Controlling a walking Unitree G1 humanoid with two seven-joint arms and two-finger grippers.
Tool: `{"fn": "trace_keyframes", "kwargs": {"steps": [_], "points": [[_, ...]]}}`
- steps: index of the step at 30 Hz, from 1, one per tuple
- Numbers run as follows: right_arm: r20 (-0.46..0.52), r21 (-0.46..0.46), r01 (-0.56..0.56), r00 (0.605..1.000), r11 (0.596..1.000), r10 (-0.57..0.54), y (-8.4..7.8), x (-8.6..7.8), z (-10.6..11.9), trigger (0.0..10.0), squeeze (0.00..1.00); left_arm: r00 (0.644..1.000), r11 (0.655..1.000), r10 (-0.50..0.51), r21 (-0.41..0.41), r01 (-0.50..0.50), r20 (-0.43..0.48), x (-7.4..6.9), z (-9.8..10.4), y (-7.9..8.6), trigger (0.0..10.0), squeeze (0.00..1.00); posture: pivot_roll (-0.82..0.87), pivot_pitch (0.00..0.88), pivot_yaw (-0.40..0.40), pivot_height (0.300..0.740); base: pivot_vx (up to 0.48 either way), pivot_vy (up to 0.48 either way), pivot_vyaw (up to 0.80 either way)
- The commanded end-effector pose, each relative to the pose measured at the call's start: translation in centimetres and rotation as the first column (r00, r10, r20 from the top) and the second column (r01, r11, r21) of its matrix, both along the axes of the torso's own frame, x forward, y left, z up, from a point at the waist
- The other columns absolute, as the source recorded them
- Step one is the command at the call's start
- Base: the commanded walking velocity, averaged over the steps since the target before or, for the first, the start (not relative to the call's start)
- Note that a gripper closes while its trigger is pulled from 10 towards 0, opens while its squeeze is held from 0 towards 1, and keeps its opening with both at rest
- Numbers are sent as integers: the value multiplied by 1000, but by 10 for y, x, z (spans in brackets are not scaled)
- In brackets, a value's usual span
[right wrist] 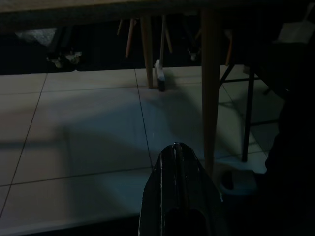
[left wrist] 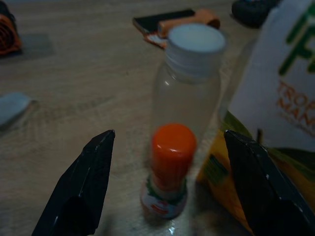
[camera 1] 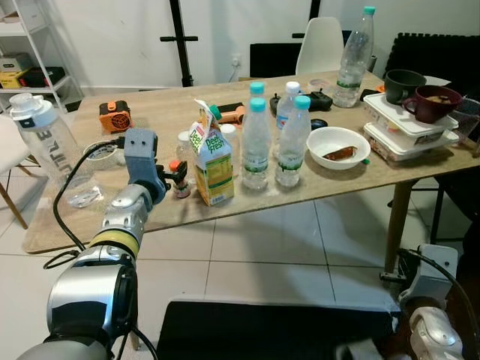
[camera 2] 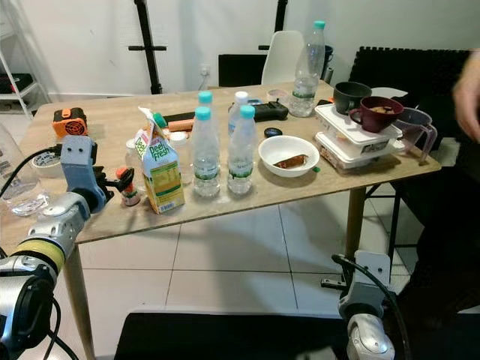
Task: Restocking fridge
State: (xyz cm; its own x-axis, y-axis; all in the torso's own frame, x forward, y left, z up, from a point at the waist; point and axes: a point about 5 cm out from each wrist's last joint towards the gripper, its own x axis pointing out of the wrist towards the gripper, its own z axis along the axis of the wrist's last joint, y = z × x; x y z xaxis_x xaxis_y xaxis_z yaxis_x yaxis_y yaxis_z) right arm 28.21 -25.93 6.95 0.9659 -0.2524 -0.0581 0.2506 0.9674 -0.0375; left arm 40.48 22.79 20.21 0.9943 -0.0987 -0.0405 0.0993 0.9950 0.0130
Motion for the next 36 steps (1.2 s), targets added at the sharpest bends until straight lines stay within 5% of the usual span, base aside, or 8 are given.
{"fn": "trace_keyframes", "kwargs": {"steps": [1,2,3,5,12,26,27,36], "points": [[-24,2,10,1000,1000,-9,-2,-5,-4,10000,0,999,1000,3,10,-3,-34,1,-5,-5,10000,0,-194,163,22,740,0,0,0],[-24,1,11,1000,1000,-11,-2,-6,-4,10000,0,999,1000,6,14,-5,-39,1,-5,-5,10000,0,-197,166,23,740,0,0,0],[-25,-1,14,1000,1000,-14,-3,-8,-3,10000,0,999,1000,10,20,-9,-48,1,-7,-5,7647,0,-201,168,24,740,0,0,0],[-26,-2,16,1000,1000,-16,-4,-9,-3,10000,0,999,1000,12,19,-11,-50,1,-7,-4,7176,0,-203,170,24,740,0,0,0],[-33,-2,21,999,1000,-21,-4,-12,-4,10000,0,996,997,67,30,-66,-53,0,-5,4,0,0,-198,175,24,740,0,0,0],[-17,13,4,1000,1000,-4,4,-1,2,10000,0,999,999,36,-18,-36,13,1,9,9,0,0,-169,155,25,740,0,0,0],[-14,14,2,1000,1000,-2,4,0,3,10000,0,999,999,33,-6,-33,32,1,14,11,10000,0,-161,151,29,740,0,0,0],[21,-6,-72,997,997,72,17,9,14,10000,0,993,997,-23,77,14,120,-13,26,42,10000,0,-111,145,21,740,0,0,0]]}}
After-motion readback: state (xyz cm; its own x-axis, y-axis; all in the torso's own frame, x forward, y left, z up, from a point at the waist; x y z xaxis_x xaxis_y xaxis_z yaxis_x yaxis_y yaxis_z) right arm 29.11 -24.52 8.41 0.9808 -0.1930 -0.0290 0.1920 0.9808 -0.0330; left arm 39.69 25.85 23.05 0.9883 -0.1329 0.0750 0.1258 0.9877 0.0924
